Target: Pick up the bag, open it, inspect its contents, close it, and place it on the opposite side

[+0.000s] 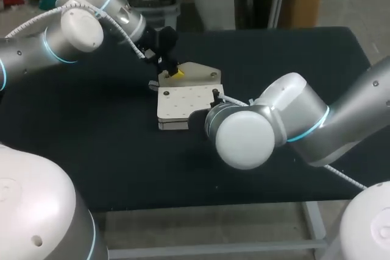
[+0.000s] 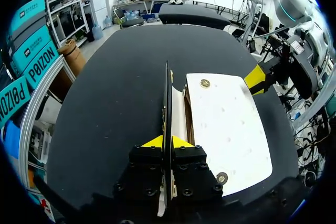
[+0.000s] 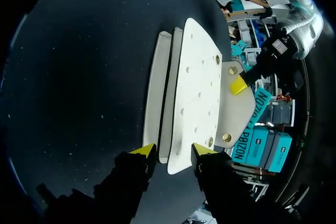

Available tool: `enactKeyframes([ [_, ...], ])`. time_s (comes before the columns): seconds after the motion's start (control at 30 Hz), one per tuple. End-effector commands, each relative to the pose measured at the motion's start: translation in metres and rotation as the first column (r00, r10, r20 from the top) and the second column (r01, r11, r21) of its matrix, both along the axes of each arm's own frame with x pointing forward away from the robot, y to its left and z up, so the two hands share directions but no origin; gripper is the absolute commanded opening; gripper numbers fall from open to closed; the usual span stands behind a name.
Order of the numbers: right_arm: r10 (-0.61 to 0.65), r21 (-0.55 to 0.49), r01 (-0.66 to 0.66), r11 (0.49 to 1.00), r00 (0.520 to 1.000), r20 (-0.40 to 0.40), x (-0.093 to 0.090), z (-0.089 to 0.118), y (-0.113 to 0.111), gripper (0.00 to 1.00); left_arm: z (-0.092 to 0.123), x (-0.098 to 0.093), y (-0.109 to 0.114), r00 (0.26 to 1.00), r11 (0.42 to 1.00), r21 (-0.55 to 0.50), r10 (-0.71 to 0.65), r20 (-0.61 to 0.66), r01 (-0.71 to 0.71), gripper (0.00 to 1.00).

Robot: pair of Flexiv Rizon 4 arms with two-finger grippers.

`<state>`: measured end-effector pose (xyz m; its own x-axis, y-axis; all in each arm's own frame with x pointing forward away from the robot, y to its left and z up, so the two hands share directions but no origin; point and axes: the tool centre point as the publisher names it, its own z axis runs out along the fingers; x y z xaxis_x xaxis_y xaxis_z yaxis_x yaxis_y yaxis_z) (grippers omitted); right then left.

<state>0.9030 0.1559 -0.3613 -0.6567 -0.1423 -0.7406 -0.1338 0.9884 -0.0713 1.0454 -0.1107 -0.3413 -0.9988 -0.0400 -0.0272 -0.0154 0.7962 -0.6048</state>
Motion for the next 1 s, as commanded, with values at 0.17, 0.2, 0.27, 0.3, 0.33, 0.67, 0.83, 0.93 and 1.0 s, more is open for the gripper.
enactKeyframes([
  [0.17,-0.006,0.001,0.006,1.000,1.000,0.010,0.010,-0.008,0.004,0.42,-0.006,0.007,-0.004,1.000,1.000,0.006,-0.018,-0.015,0.019,0.00],
  [0.2,-0.006,0.002,0.006,1.000,1.000,0.010,0.011,-0.009,0.004,0.42,-0.006,0.007,-0.004,1.000,1.000,0.007,-0.021,-0.016,0.021,0.00],
  [0.27,-0.005,0.003,0.004,1.000,1.000,0.010,0.013,-0.009,0.003,0.42,-0.007,0.008,-0.005,1.000,1.000,0.010,-0.026,-0.017,0.026,0.00],
  [0.3,-0.003,0.003,0.003,1.000,1.000,0.009,0.015,-0.010,0.003,0.42,-0.007,0.008,-0.005,0.999,1.000,0.012,-0.028,-0.017,0.029,0.00],
  [0.33,-0.002,0.005,0.002,1.000,1.000,0.008,0.016,-0.010,0.003,0.42,-0.007,0.008,-0.006,0.999,0.999,0.014,-0.031,-0.018,0.031,0.00],
  [0.67,0.003,0.013,-0.003,1.000,1.000,0.009,0.025,-0.009,0.006,0.37,-0.012,0.004,-0.007,0.998,0.999,0.020,-0.048,-0.029,0.049,0.00],
  [0.83,-0.001,0.016,0.001,1.000,1.000,0.006,0.029,-0.011,0.007,0.35,-0.014,0.002,-0.008,0.998,0.998,0.020,-0.058,-0.035,0.059,0.00],
  [0.93,-0.005,0.018,0.004,1.000,1.000,0.006,0.030,-0.012,0.008,0.15,-0.015,0.001,-0.007,0.997,0.998,0.017,-0.062,-0.036,0.062,0.00],
  [1.0,-0.007,0.018,0.007,1.000,1.000,0.006,0.030,-0.012,0.008,0.00,-0.015,-0.001,-0.007,0.997,0.998,0.016,-0.065,-0.034,0.066,0.00],
])
